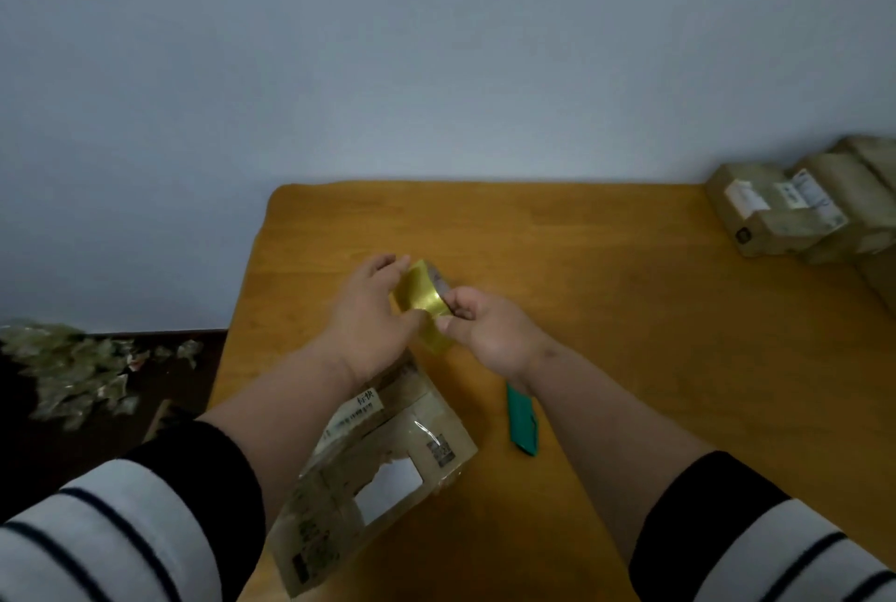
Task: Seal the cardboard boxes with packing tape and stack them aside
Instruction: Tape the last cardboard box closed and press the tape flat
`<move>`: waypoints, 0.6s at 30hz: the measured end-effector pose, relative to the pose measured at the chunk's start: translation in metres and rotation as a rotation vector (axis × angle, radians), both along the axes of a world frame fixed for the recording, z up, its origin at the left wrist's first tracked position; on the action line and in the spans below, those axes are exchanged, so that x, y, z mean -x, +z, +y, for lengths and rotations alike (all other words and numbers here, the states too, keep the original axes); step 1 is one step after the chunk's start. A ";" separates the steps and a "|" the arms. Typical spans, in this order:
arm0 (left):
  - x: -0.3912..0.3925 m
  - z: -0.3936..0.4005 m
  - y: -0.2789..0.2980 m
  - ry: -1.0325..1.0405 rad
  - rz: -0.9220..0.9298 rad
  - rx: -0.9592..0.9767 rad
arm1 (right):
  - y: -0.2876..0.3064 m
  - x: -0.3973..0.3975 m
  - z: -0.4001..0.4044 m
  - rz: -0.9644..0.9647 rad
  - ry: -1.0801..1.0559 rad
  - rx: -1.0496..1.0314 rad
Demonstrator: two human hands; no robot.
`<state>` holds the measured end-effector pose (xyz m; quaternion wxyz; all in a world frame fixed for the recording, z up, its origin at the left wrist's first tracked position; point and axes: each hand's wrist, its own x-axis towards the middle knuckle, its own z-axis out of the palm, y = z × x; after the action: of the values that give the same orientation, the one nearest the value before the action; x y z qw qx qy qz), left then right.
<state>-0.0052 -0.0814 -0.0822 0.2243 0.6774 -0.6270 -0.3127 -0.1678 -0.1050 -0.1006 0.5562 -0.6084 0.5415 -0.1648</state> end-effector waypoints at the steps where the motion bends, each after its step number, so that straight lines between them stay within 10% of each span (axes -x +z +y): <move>1: 0.000 0.003 0.002 -0.021 -0.023 0.026 | 0.003 0.000 0.004 0.011 0.010 0.008; 18: 0.001 0.067 0.027 -0.055 -0.177 0.326 | 0.049 -0.003 0.055 -0.015 -0.085 0.051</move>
<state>-0.0059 -0.0142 -0.0552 0.2666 0.6396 -0.7048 -0.1520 -0.1653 -0.0505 -0.0512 0.5371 -0.5978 0.5581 -0.2067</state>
